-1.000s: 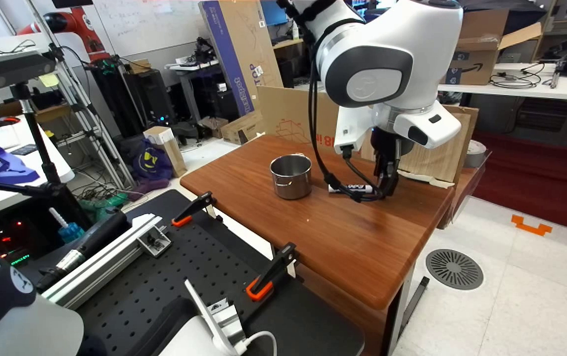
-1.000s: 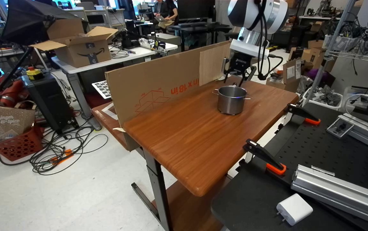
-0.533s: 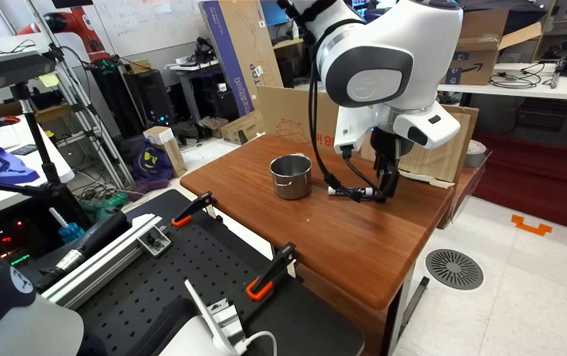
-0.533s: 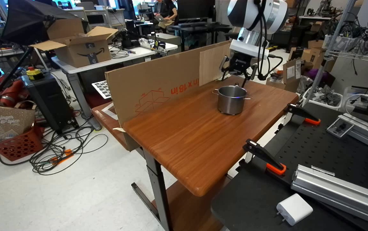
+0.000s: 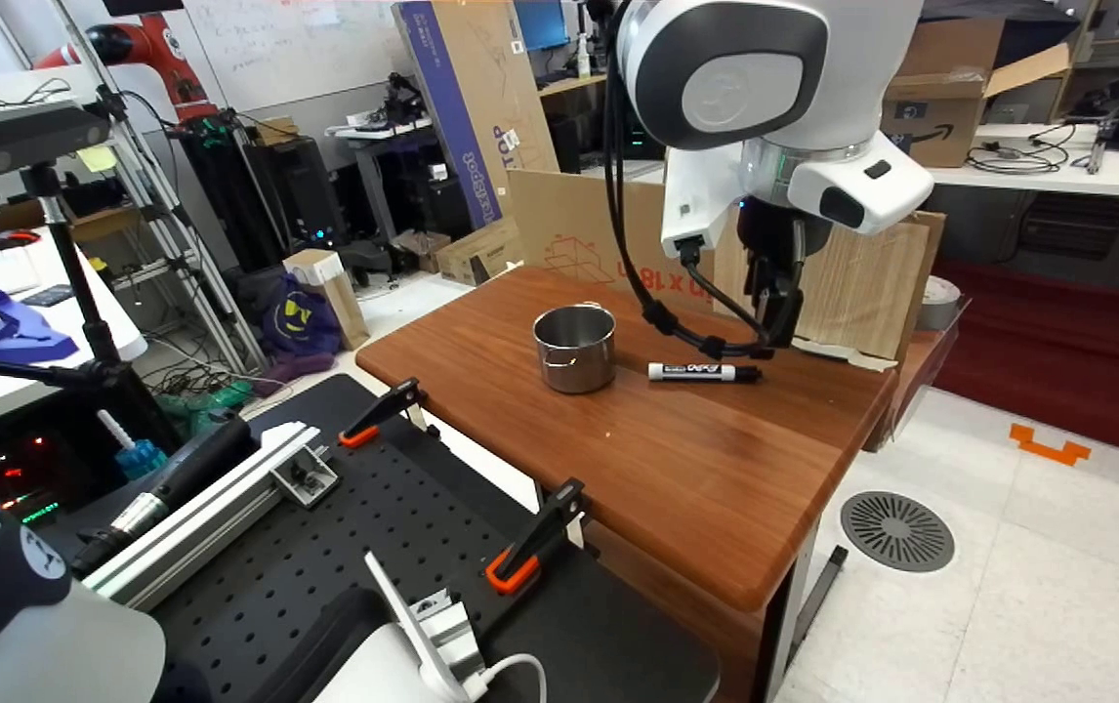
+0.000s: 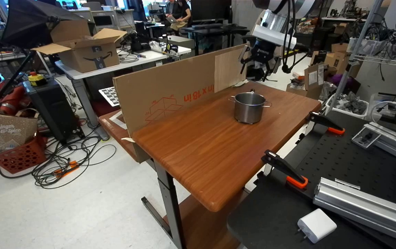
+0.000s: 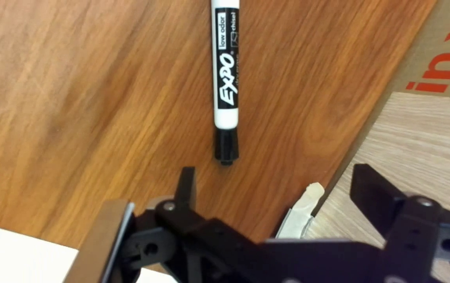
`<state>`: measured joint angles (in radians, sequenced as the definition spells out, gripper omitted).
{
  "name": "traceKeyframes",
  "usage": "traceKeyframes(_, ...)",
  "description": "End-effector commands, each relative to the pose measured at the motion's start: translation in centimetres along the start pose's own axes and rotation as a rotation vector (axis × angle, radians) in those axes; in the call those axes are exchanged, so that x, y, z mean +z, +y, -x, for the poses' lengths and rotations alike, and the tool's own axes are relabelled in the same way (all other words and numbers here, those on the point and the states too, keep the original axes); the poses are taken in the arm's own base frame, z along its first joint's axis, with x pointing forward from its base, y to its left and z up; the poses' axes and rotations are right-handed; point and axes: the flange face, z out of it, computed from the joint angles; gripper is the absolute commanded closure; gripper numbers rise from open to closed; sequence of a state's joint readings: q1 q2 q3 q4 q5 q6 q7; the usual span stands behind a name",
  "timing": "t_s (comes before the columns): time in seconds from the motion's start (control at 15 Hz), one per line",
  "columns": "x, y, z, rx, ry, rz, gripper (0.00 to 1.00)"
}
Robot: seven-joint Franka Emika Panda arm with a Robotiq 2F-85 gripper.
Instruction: Take the black marker out of the pot
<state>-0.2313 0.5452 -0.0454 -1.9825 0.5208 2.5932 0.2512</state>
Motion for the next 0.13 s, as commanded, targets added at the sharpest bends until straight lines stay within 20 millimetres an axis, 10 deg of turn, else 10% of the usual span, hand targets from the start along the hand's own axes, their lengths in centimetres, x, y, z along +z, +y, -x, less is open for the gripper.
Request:
traceKeyframes(0.0,0.26,0.1,0.02,0.001,-0.004,0.004,0.0)
traceKeyframes(0.07,0.57,0.2,0.06,0.002,-0.007,0.007,0.0)
